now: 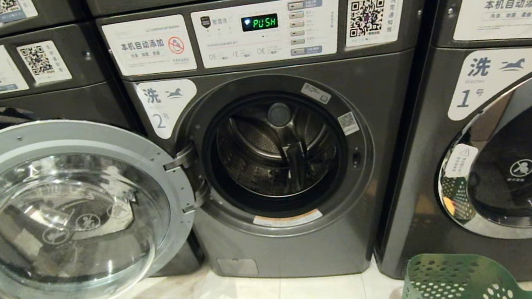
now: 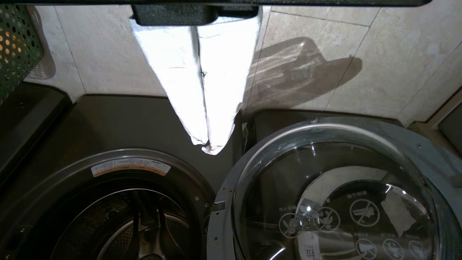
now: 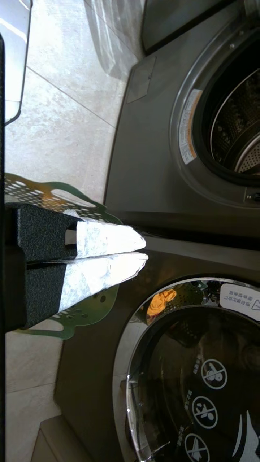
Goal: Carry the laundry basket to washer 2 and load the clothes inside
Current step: Place the clothes into the washing machine
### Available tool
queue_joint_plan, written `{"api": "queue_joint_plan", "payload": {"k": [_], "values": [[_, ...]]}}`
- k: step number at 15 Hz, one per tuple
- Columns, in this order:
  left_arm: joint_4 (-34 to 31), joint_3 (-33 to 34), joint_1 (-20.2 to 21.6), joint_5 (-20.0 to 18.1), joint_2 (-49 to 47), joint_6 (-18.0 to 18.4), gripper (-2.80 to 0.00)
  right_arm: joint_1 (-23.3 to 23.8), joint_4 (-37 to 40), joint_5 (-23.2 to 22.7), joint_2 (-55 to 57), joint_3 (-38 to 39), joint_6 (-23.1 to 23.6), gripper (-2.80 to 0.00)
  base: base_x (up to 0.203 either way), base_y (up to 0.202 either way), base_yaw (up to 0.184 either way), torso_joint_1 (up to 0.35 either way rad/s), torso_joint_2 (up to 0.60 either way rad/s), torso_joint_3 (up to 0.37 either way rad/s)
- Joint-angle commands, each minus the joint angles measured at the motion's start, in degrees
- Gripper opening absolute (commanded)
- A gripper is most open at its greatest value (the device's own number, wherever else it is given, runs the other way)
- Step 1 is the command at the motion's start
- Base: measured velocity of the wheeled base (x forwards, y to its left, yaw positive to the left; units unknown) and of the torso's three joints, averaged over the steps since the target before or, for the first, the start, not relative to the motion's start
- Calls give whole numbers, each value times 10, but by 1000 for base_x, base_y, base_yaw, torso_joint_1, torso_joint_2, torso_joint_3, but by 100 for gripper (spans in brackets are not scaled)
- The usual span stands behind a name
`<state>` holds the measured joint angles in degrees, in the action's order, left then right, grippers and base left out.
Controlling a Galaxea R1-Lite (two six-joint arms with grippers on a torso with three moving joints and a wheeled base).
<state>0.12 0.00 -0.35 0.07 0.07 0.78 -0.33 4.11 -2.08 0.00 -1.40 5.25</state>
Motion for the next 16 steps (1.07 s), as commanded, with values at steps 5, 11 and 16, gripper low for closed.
{"api": "queue_joint_plan", "payload": {"k": [5,11,16], "values": [[1,0,0,0,0,-1,-280,0,0,1,1,0,-7,-280,195,0,-1,2,0,1],[1,0,0,0,0,-1,-280,0,0,2,0,0,-11,-280,36,0,0,4,1,2],[1,0,0,0,0,-1,-280,0,0,2,0,0,-12,-280,0,0,0,0,0,0]]}}
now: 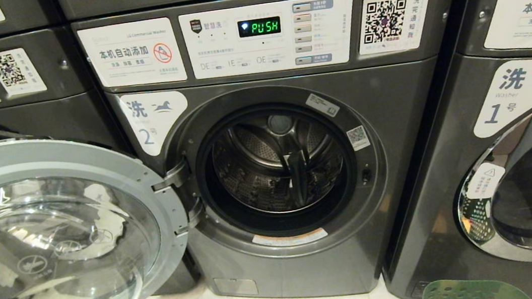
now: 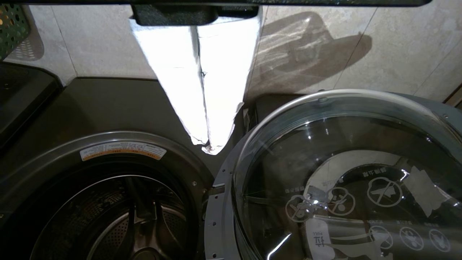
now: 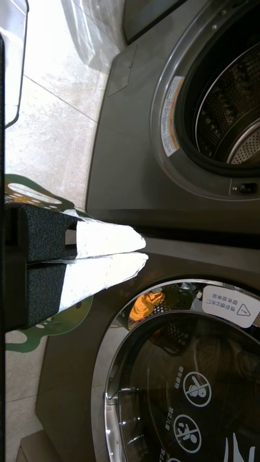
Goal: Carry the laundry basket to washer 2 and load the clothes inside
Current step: Place the clothes into the washing machine
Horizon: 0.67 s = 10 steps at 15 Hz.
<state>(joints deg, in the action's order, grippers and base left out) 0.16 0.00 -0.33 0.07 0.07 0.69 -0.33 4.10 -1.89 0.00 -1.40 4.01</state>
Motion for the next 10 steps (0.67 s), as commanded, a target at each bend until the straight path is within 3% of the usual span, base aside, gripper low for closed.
{"api": "queue_joint_plan", "payload": {"k": [1,4,10], "values": [[0,0,0,0,0,0,-280,0,0,0,1,0,-1,-280,0,0,0,0,0,0],[0,0,0,0,0,0,-280,0,0,0,1,0,-3,-280,2,3,-22,1,1,1],[-1,0,0,0,0,-1,-280,0,0,0,1,0,-3,-280,2,4,-109,0,2,3]]}}
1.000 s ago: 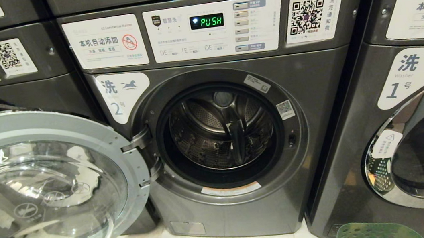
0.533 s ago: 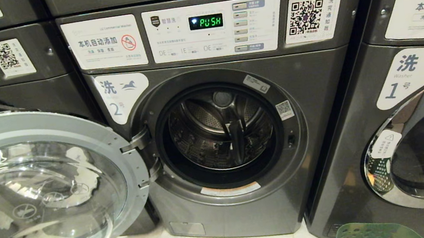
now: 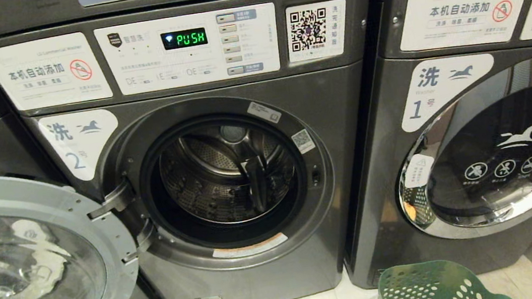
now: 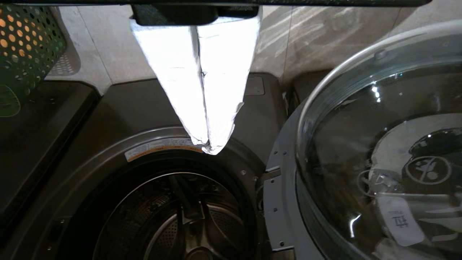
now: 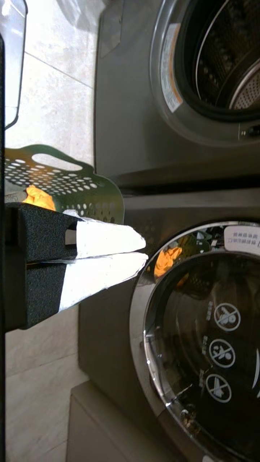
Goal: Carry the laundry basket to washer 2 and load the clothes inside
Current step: Place the clothes into the washing machine
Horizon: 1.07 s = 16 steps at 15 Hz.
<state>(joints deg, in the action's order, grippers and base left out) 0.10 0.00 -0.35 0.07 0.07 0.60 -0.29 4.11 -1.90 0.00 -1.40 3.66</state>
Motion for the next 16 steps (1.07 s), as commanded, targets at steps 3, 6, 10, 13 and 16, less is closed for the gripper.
{"api": "queue_joint_plan", "payload": {"k": [3,6,10,13,16], "values": [[0,0,0,0,0,0,-280,-1,0,0,1,0,0,-280,0,0,0,0,0,0],[0,0,0,0,0,0,-280,-1,0,-1,1,0,2,-280,0,0,0,0,0,0],[0,0,0,0,-1,0,-280,-1,0,0,1,0,0,-280,0,0,0,0,0,0],[0,0,0,0,0,-4,-280,-1,0,0,1,0,0,-280,0,0,0,0,0,0],[0,0,0,1,0,-8,-280,-1,0,0,1,0,0,-280,0,0,0,0,0,0]]}}
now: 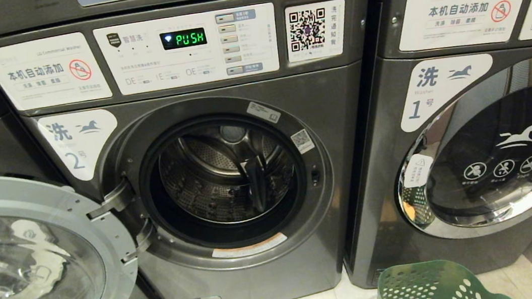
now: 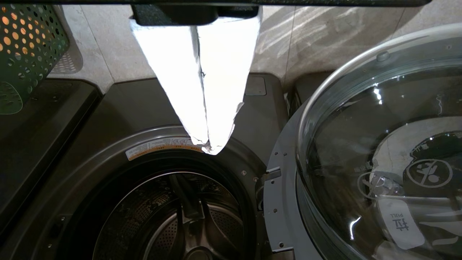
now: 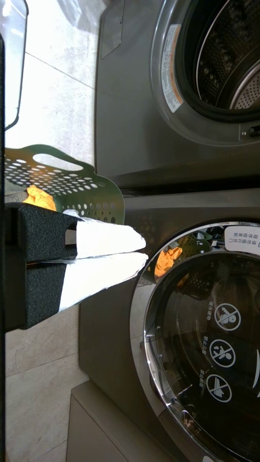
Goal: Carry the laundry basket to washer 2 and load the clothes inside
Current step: Place the clothes into the washing machine
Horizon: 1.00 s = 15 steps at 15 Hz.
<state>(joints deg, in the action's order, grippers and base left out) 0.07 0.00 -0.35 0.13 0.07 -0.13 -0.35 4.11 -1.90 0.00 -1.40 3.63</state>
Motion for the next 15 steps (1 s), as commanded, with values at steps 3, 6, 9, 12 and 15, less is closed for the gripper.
{"api": "queue_joint_plan", "payload": {"k": [3,6,9,12,15], "values": [[0,0,0,0,0,0,-280,0,0,0,0,0,1,-280,0,0,0,0,0,0],[0,0,0,0,0,0,-280,0,0,0,0,0,1,-280,0,0,0,1,3,-120],[0,0,0,0,0,0,-280,0,0,0,1,0,1,-280,0,0,0,2,0,-187],[1,0,0,0,0,1,-280,0,0,-1,0,0,5,-280,0,0,0,3,3,-201],[1,0,0,0,-1,1,-280,0,0,-1,1,0,6,-280,0,0,0,1,4,-192]]}}
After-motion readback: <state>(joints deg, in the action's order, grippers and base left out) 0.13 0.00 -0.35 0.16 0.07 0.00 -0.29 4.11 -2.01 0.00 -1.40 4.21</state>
